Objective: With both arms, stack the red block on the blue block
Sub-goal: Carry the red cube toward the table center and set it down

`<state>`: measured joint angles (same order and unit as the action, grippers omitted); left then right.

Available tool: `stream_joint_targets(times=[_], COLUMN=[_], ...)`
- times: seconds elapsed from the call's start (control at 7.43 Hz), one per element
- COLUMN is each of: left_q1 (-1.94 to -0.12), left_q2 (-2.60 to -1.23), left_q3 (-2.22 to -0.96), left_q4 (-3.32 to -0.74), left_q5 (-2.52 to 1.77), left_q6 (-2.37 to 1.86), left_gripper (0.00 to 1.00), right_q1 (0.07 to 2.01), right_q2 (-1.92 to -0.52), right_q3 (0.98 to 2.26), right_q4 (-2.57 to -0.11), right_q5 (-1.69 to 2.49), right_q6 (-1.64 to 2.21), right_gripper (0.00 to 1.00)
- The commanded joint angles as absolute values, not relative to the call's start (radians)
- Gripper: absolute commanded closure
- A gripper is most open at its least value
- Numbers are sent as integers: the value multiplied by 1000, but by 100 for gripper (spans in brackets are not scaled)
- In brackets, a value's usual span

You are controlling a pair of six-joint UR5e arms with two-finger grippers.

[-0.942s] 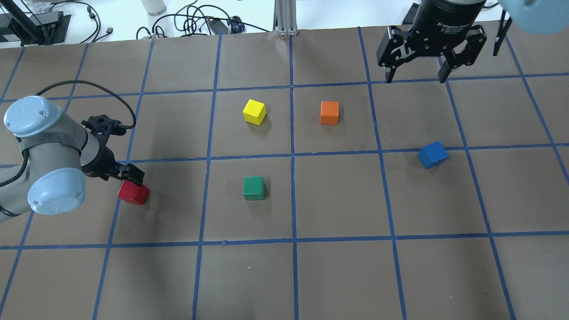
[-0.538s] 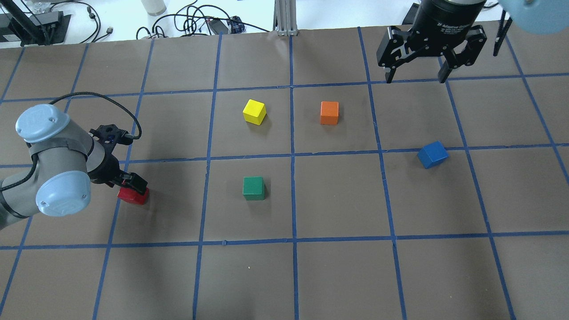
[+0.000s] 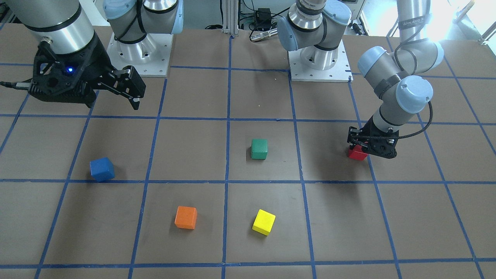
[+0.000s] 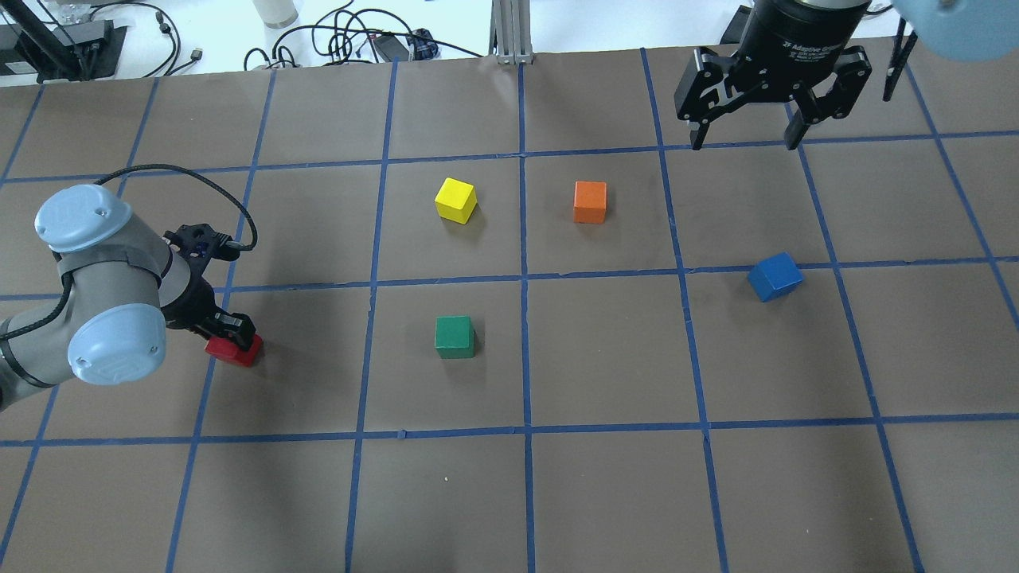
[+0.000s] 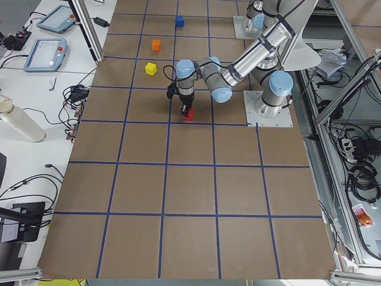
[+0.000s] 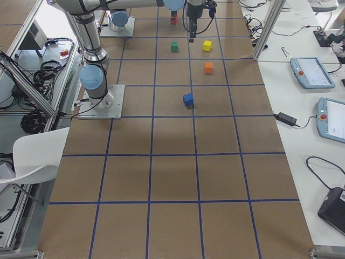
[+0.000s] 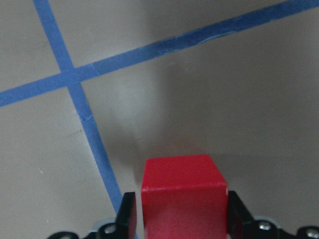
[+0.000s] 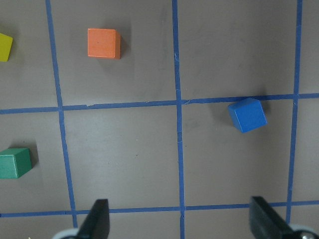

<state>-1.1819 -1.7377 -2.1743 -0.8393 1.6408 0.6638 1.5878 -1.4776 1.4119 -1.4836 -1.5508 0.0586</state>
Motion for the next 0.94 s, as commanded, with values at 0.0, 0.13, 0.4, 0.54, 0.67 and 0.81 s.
stream_joint_targets(times=[0.0,0.13,0.4,0.54,0.67,0.81], left_q1=[-1245,-1309,-1510,-1610,-1708,-1791], left_q2=[-1707,-1710,-1742,-1765,-1804,-1862], left_q3=[-2125,-2041,-1781,-1708,-1678,-1675], left_q4=[-851,-933,-1197,-1257,-1246,-1167], left_q5=[1674,1674,1585,1556,1498,1470], left_q6=[588,512,189,52,-72,-154], left_gripper=[99,100,100,100,100,100], right_q1=[1589,1589,1589,1589,1589,1589], right_q2=[-1477,-1477,-1477,-1477,-1477,-1477], right_q3=[1413,1413,1413,1413,1413,1413], right_q4=[-1483,-1482,-1479,-1479,-1479,-1480], right_q5=[-1551,-1551,-1551,-1551,-1551,-1551], right_q6=[58,60,60,60,60,60], right_gripper=[0,0,0,0,0,0])
